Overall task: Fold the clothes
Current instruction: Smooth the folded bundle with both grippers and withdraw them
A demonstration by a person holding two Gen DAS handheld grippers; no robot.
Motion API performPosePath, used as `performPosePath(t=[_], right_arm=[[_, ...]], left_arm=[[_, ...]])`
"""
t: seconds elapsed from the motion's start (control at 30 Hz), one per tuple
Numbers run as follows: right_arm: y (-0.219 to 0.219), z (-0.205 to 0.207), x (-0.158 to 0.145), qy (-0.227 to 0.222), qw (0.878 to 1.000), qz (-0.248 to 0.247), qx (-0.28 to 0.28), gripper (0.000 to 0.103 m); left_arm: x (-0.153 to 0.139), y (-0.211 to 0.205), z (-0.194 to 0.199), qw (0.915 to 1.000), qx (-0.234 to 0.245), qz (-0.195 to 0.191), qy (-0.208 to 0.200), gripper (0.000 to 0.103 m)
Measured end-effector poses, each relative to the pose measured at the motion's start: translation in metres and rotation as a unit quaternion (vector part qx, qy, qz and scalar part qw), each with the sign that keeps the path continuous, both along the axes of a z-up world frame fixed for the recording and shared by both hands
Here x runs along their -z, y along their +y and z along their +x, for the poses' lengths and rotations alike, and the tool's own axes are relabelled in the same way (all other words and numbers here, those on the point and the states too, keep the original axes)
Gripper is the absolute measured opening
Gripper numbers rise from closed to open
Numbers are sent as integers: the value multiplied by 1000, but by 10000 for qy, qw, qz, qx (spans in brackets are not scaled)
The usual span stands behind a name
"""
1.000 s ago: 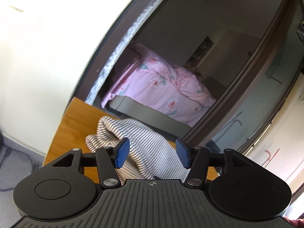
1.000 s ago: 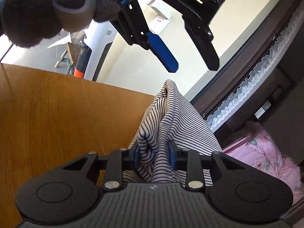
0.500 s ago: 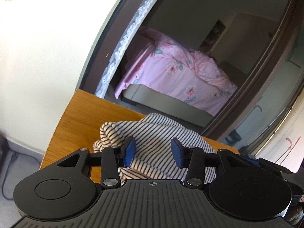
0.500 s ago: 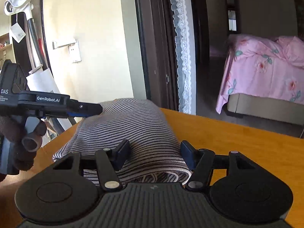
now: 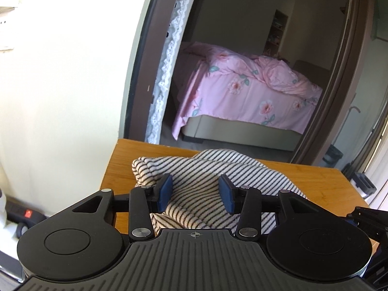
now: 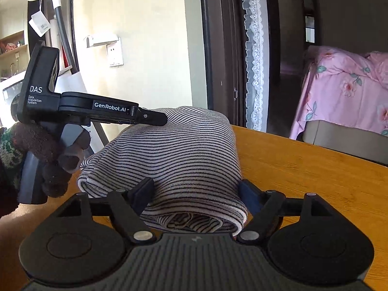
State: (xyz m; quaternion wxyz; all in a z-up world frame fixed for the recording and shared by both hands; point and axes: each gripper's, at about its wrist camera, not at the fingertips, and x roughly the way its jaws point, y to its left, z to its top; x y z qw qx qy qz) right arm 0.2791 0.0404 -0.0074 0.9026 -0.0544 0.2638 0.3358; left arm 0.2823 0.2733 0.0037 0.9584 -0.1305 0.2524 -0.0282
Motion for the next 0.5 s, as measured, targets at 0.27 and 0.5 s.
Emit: performPosePath(t=[0.27,0.5], right_arm=[[-13,8,3,513,9974,451,213,84],[-12,-3,-14,181,9984,528,50,57]], left_arm=[[-21,-3,-45,9983,-377,-436,-36,66],[-5,-34,-88,9982,128,-475,339,70]])
